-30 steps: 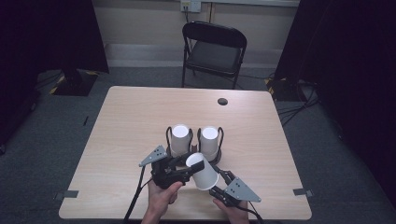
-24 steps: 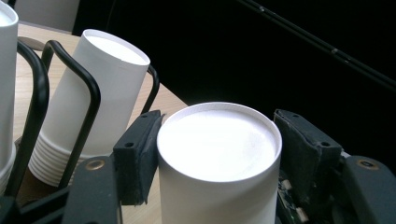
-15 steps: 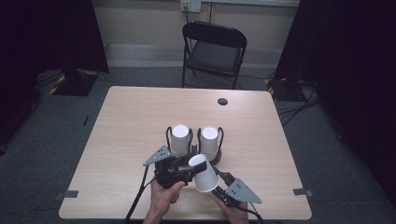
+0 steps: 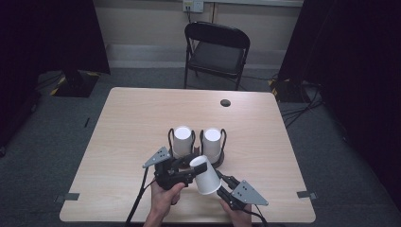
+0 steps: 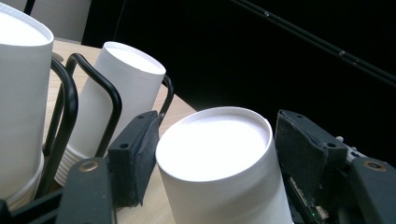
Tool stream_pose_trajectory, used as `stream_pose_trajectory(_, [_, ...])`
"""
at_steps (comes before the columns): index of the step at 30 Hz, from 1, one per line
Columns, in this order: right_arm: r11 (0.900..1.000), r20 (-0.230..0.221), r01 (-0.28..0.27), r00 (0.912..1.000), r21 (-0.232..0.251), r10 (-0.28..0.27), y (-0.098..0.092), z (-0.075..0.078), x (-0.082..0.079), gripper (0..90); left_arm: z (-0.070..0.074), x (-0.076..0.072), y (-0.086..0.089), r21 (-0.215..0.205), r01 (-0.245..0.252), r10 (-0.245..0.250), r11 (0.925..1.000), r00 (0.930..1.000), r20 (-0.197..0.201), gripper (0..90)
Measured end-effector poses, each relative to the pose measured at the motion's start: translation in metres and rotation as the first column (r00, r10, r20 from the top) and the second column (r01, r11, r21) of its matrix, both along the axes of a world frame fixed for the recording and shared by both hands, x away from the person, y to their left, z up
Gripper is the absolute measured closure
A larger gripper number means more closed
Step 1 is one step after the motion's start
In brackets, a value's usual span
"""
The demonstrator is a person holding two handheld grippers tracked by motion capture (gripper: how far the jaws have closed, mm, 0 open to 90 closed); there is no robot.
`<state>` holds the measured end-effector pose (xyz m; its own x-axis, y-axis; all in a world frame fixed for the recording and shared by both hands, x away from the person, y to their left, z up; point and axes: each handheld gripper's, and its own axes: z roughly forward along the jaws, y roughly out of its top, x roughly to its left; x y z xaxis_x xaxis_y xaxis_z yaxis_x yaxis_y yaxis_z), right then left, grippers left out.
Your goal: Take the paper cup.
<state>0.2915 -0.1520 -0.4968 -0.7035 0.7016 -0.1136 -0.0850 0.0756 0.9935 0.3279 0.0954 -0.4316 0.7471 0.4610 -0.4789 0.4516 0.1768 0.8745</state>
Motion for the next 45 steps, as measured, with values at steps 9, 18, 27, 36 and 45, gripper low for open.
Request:
stream_pose_trajectory(9, [1.0,0.0,0.005,1.0,0.013,-0.005,-0.003,0.001,-0.001,82.0,-0.002,0.003,0.001,-0.008,0.014,-0.014,0.9999,0.9999,0.001,31.4])
stream_pose_trajectory(18, [1.0,-0.028,-0.004,0.9996,0.025,0.005,-0.005,0.002,-0.002,83.5,-0.001,0.003,0.003,-0.006,0.026,-0.026,0.9996,0.9991,0.032,30.2])
stream_pose_trajectory(27, [1.0,-0.064,-0.015,0.9978,0.019,0.016,-0.005,0.004,-0.001,83.8,0.006,-0.002,-0.003,0.086,-0.018,0.006,0.9961,0.9912,0.132,34.7])
stream_pose_trajectory(36, [1.0,-0.151,-0.013,0.9884,0.0,0.013,-0.009,0.007,0.004,84.2,0.002,0.0,0.006,0.151,-0.071,0.045,0.9859,0.9849,0.167,29.4])
stream_pose_trajectory(45, [0.999,-0.207,-0.009,0.9783,-0.038,0.001,-0.01,0.011,0.007,84.3,-0.002,-0.005,0.014,0.199,-0.115,0.068,0.9732,0.9716,0.227,22.3])
